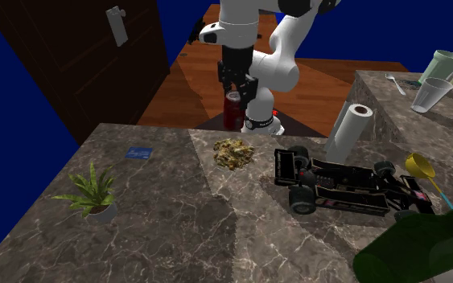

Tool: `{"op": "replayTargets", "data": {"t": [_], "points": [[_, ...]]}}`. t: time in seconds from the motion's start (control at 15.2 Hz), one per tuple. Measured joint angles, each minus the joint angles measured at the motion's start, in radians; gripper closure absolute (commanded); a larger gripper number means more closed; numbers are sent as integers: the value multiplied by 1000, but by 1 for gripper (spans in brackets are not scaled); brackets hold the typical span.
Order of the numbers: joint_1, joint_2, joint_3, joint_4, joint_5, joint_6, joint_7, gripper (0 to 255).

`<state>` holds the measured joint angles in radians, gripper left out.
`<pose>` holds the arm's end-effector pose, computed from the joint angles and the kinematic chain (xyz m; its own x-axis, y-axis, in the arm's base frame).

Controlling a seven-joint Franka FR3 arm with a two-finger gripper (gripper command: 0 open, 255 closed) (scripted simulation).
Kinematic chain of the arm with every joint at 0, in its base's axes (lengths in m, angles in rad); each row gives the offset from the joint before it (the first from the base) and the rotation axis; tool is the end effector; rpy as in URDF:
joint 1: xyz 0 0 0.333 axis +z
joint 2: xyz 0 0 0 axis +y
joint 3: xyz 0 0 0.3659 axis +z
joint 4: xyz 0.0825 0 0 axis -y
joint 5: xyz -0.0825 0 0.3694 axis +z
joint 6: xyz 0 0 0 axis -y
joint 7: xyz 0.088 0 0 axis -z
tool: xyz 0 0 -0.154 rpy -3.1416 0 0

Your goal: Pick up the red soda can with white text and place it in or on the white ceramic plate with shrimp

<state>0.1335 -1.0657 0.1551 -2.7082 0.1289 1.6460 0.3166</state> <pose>0.1713 0.0764 0.4807 0.9931 -0.1172 0.0013 -0.1172 -0.9931 0.0070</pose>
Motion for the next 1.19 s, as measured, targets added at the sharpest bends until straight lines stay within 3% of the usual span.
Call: {"op": "replayTargets", "data": {"t": [1.19], "points": [[20, -11, 31, -216, 34, 204, -2, 255]]}}
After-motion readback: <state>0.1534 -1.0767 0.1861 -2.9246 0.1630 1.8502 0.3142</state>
